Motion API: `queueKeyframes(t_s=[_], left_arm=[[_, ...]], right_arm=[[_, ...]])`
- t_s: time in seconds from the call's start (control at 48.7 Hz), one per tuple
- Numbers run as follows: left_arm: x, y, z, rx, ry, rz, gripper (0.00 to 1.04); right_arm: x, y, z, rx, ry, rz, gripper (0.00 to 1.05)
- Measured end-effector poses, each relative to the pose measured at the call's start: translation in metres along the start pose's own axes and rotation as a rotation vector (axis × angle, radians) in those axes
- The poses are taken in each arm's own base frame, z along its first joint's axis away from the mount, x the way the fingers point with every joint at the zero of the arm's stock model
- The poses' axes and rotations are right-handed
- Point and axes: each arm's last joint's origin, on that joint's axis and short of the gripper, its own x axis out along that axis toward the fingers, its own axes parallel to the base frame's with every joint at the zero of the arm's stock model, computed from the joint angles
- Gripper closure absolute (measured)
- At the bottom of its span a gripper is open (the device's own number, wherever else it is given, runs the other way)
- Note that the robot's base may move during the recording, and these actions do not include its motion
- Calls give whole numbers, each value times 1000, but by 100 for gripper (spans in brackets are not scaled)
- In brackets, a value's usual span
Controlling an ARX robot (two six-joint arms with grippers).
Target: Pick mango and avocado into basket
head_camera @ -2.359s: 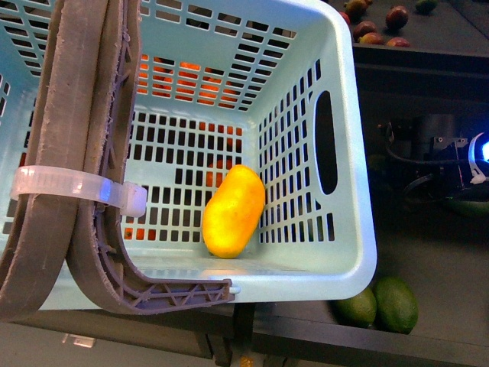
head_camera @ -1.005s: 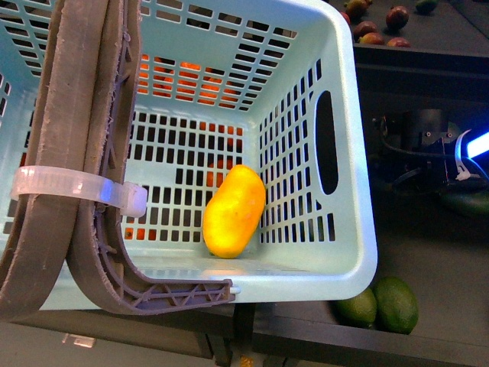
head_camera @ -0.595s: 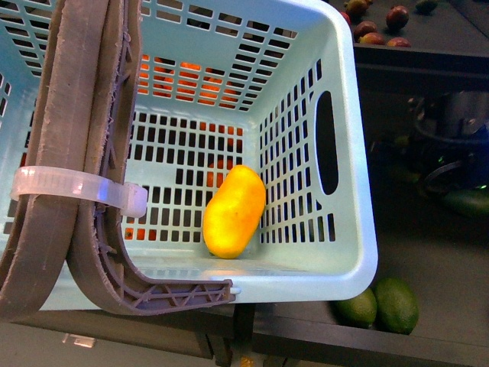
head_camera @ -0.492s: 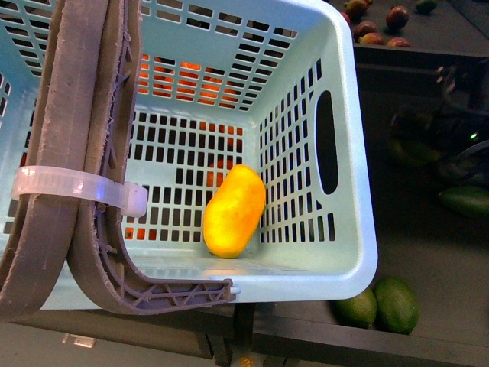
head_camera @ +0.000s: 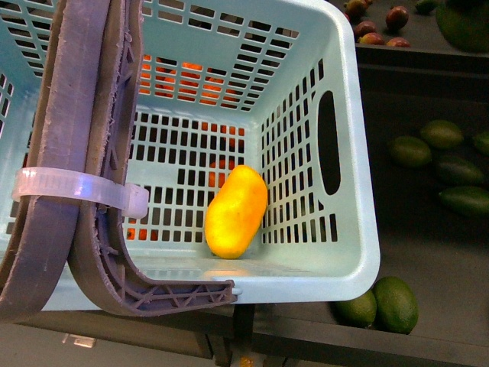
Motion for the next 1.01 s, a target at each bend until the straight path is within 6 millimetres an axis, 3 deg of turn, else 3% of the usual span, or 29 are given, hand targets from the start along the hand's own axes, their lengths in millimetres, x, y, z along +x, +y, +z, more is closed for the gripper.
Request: queueKeyframes(t_s=[0.123,0.226,0.41,0.595,0.923,1.005], left_arm=[[0,0,0,0,0,0,95],[0,0,0,0,0,0,95],[0,0,0,0,0,0,95],[0,0,0,0,0,0,95],[0,0,0,0,0,0,95],[0,0,0,0,0,0,95]], right_arm=[[-21,44,20,-15,-38,109,34],[-35,77,24,-39,-45,187,34],[-51,139,-3,-91,20,317,34],[-50,163,-22,-108,60,341,34],[-47,179,-45,-127,116,362,33],[-48,179,-49,-132,112,356,18]])
